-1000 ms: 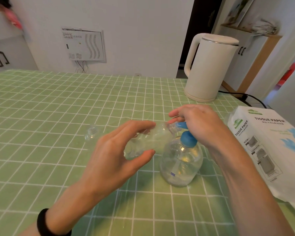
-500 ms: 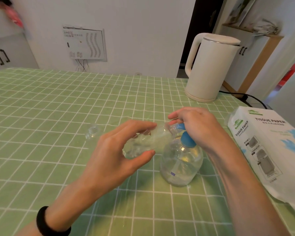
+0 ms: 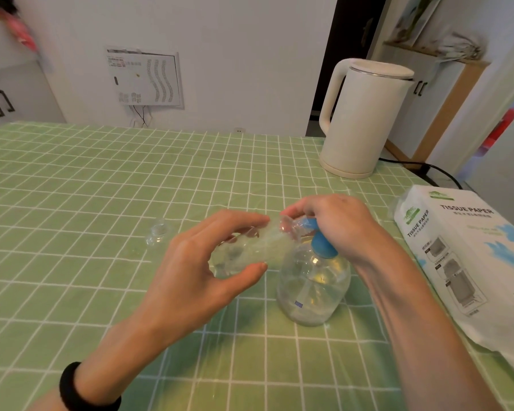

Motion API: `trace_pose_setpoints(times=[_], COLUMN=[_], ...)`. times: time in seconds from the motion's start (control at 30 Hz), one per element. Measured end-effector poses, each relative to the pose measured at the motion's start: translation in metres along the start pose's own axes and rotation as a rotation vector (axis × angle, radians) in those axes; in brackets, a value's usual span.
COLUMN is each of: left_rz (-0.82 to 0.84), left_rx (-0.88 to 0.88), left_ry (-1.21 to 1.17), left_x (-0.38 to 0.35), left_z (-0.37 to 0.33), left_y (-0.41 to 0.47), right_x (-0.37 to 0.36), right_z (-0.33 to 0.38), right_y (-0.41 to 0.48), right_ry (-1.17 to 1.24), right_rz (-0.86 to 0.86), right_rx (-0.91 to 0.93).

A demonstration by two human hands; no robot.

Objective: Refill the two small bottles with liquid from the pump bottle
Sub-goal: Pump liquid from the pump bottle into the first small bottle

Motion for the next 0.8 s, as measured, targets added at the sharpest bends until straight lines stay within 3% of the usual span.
trace_pose_setpoints(times=[0.8], left_rz=[-0.001], left_rx=[-0.002], left_ry=[-0.011], left_x=[-0.0002], left_z=[0.0008], left_y=[0.0005], right_x=[0.0057], right_z=[0.0032], right_y=[0.0021], right_ry=[0.064], right_rz=[-0.034], right_rx=[0.032])
Point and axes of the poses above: each hand's wrist, its own y-axis towards the middle knuckle, its own x-axis out of the back of the hand, z = x × y, the point moved 3 cm from there along y, towards the middle knuckle, and after that the axes turned 7 degrees about -z, right-handed, at the moved point
